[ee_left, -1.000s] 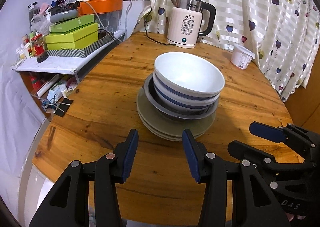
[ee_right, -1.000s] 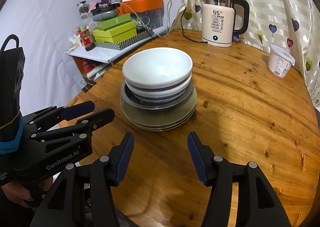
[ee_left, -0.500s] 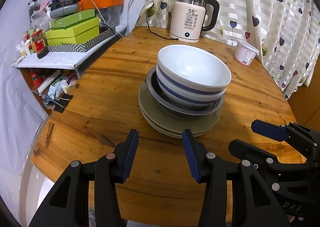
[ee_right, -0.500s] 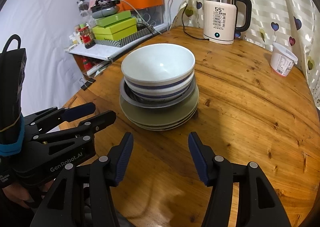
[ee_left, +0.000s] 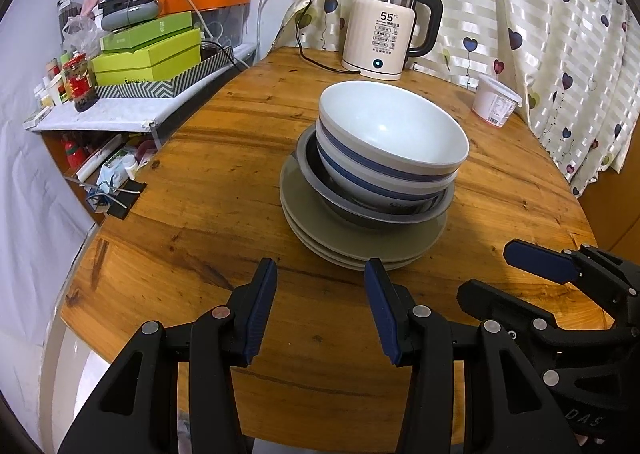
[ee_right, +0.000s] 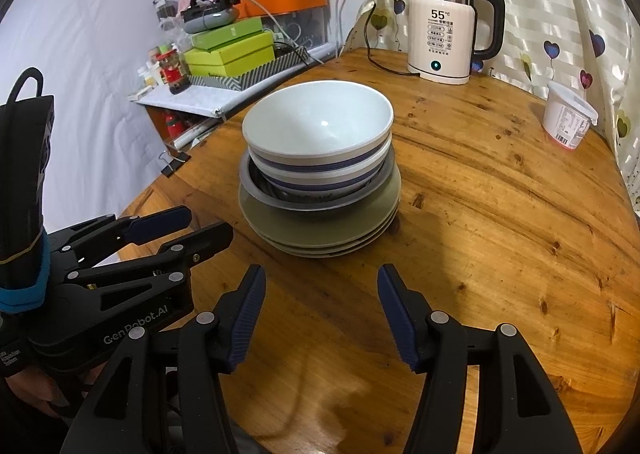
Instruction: Organize plates and bowls
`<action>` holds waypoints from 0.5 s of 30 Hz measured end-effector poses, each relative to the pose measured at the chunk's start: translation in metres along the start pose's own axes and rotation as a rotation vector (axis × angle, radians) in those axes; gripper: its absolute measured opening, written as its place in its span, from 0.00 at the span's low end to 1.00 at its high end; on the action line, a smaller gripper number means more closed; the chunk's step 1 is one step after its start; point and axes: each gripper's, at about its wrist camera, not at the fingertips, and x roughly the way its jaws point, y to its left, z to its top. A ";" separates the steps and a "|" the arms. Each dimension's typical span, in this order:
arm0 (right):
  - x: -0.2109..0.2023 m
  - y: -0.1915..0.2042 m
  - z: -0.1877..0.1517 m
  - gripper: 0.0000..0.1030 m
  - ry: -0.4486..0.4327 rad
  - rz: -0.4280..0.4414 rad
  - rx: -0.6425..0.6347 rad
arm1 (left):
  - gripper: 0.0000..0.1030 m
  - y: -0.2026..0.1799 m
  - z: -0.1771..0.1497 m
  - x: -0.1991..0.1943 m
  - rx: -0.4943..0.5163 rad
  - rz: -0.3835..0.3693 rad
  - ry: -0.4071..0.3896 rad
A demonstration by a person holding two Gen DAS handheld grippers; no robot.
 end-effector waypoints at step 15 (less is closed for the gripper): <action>0.001 0.000 -0.002 0.57 0.001 0.003 0.003 | 0.45 0.000 0.000 0.002 -0.002 0.013 0.012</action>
